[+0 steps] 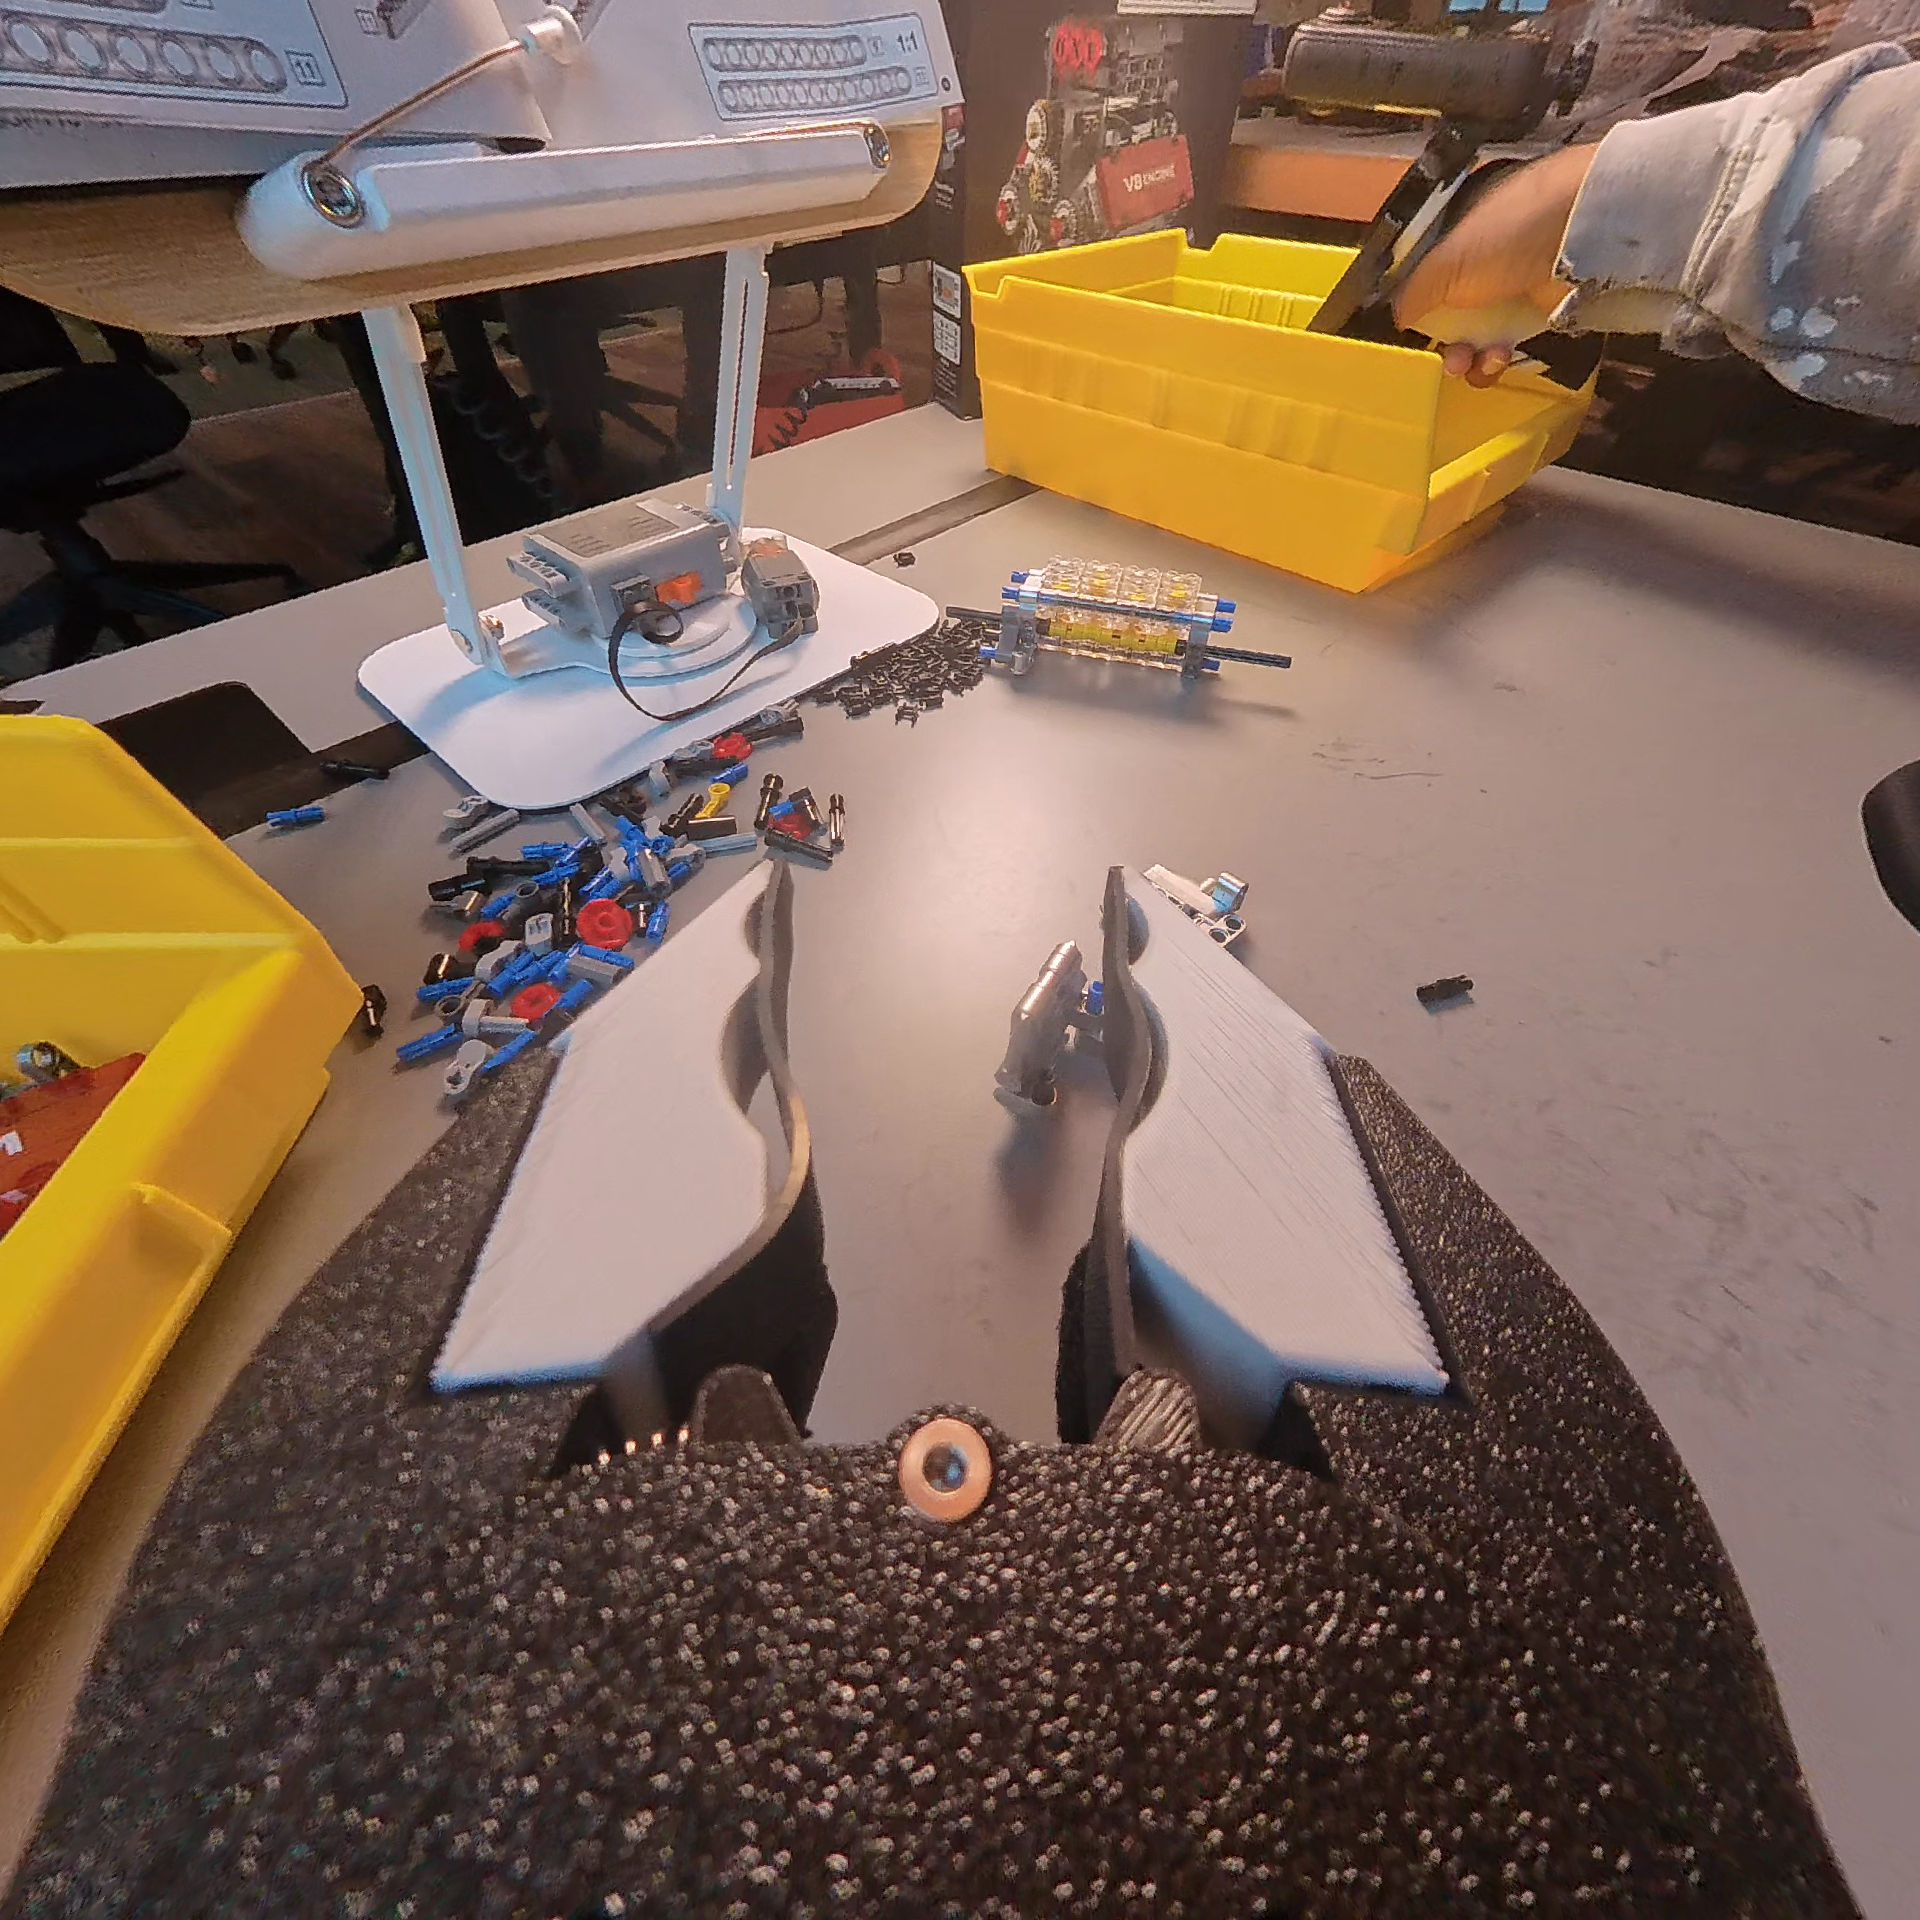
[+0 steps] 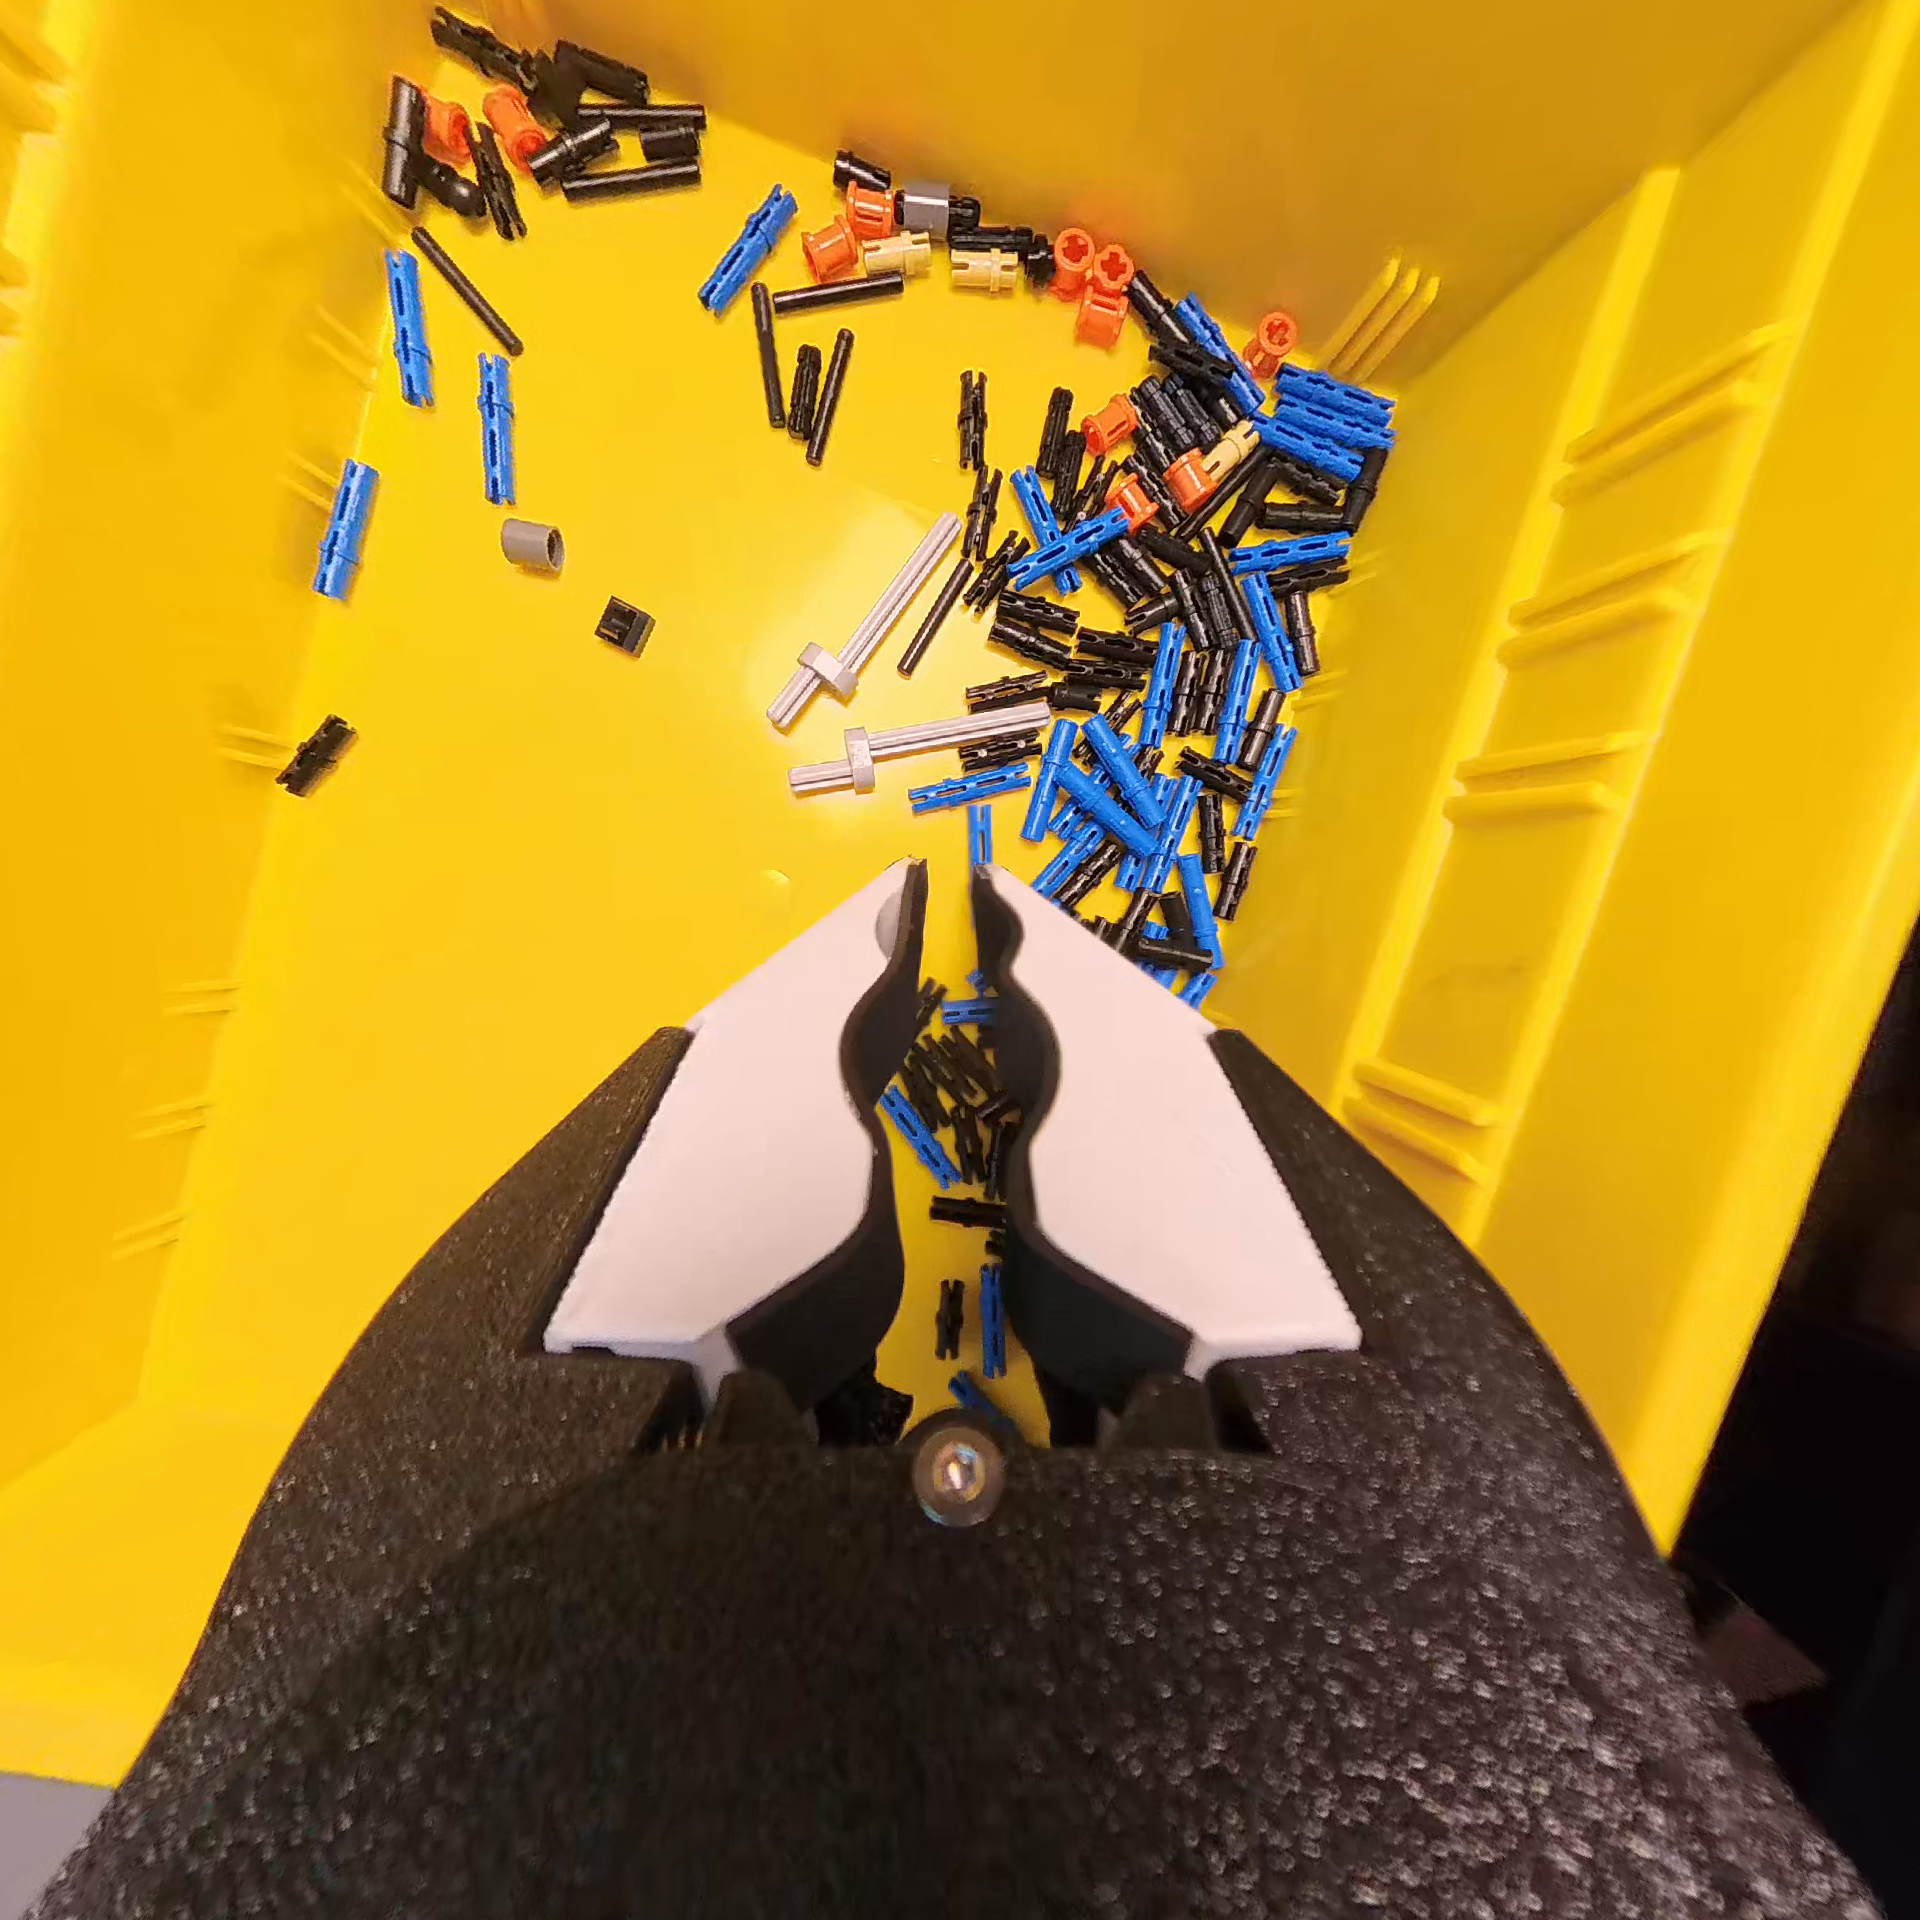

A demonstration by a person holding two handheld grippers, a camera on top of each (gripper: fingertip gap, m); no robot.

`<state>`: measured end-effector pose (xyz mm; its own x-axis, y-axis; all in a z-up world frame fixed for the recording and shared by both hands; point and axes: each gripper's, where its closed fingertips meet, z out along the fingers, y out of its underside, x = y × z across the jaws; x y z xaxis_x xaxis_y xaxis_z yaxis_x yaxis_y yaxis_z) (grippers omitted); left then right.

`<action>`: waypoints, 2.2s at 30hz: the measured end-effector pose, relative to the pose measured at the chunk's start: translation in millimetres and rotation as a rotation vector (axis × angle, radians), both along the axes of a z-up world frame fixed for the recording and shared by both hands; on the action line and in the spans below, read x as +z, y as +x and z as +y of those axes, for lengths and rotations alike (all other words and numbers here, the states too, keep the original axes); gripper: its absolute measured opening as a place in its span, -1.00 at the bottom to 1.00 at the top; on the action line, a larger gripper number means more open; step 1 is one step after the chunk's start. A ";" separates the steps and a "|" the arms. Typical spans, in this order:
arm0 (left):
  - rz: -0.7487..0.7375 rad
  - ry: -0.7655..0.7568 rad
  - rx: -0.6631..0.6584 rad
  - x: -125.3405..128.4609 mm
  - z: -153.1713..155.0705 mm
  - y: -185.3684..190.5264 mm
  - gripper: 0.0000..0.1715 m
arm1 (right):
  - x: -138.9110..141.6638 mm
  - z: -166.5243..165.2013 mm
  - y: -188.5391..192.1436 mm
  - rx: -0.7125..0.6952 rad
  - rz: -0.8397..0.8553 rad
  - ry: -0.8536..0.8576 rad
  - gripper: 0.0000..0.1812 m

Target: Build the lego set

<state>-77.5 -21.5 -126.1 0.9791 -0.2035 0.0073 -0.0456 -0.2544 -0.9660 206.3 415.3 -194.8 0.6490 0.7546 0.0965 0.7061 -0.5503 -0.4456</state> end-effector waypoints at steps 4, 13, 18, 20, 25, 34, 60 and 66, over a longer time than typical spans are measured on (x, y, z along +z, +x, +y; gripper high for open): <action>-0.003 0.001 0.005 0.2 -0.5 -1.7 -0.32 | 0.6 3.8 -0.1 -0.008 0.010 0.020 -0.91; -0.001 -0.006 0.001 -1.4 -0.1 -0.5 -0.32 | -4.6 -4.4 -2.3 0.009 0.026 -0.012 -0.98; -0.008 0.007 0.006 3.3 -1.7 -2.0 -0.32 | 84.3 -70.1 -55.8 0.249 0.333 0.179 -0.97; -0.016 0.009 0.008 3.9 -1.3 -2.5 -0.32 | 122.7 -143.6 -80.5 0.444 0.418 0.220 -0.97; 0.002 0.009 -0.008 5.2 -0.8 3.0 -0.32 | 77.5 -328.5 -105.7 0.822 0.312 0.088 -0.97; 0.029 0.039 0.002 14.6 -4.2 3.0 -0.32 | -14.6 -395.2 -114.3 0.853 0.179 0.043 -0.96; 0.050 -0.020 -0.007 -4.8 -0.5 3.8 -0.32 | 9.2 12.9 -20.3 -0.051 0.171 0.024 -0.79; 0.053 -0.017 -0.017 -2.8 -0.8 5.9 -0.32 | -2.6 13.6 -16.2 -0.088 0.118 -0.018 -0.94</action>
